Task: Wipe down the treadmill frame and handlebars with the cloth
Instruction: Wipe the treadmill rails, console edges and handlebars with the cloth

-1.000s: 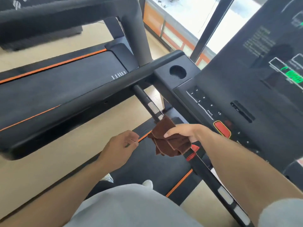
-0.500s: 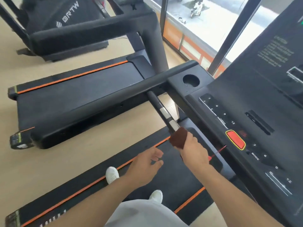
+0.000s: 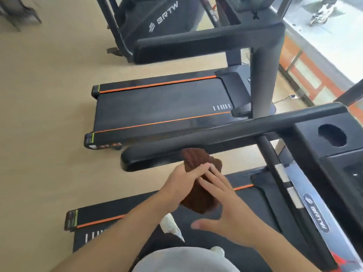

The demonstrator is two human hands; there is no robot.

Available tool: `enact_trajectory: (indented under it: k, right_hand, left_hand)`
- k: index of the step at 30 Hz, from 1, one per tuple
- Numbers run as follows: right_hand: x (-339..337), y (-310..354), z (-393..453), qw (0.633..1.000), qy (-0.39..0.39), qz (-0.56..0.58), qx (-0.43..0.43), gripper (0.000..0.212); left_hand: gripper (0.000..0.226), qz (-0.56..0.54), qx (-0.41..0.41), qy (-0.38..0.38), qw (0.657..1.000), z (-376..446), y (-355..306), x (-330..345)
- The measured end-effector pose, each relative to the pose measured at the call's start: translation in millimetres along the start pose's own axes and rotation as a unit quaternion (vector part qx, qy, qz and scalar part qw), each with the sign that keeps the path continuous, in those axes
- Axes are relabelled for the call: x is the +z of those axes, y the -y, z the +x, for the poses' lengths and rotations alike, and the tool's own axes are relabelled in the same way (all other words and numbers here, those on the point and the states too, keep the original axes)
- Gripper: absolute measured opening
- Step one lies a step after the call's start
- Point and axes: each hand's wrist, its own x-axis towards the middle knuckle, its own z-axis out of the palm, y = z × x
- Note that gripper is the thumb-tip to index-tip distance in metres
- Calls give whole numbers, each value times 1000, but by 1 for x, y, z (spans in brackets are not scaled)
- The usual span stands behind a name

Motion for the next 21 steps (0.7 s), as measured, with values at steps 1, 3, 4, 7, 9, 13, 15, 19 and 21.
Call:
enact_trajectory:
  k: [1,3,4,7,9,13,15,19,21]
  right_hand:
    - [2,5,14,998,-35,54,-10,78]
    - [8,8,42,986,-146,85,-2,62]
    - [10,10,57,986,-153,68,21,65]
    - [25,23,97,996,-32,36,79,61]
    - [41,37,119,997,8,13,74,34]
    - [72,59,145,999,-19,-11,45,20]
    - [82,70,156,999,-40,-6,36,19]
    - [78,98,167,998,-57,9,-23,40]
    - [70,112,170,999,-2,35,0,40]
  left_hand:
    - [36,29,14,-32,999,0,2,-19]
    - [23,66,40,-71,994,-6,3,-53]
    - [19,73,52,-76,993,-12,2,-67]
    - [21,92,71,-67,991,-26,5,-101]
    - [30,105,70,-72,989,-33,13,-123]
    - [15,185,151,-181,954,-43,38,-167]
    - [19,215,229,-236,919,-48,42,-188]
    - [23,174,235,-216,932,-54,30,-209]
    - [25,177,242,-213,930,-54,20,-213]
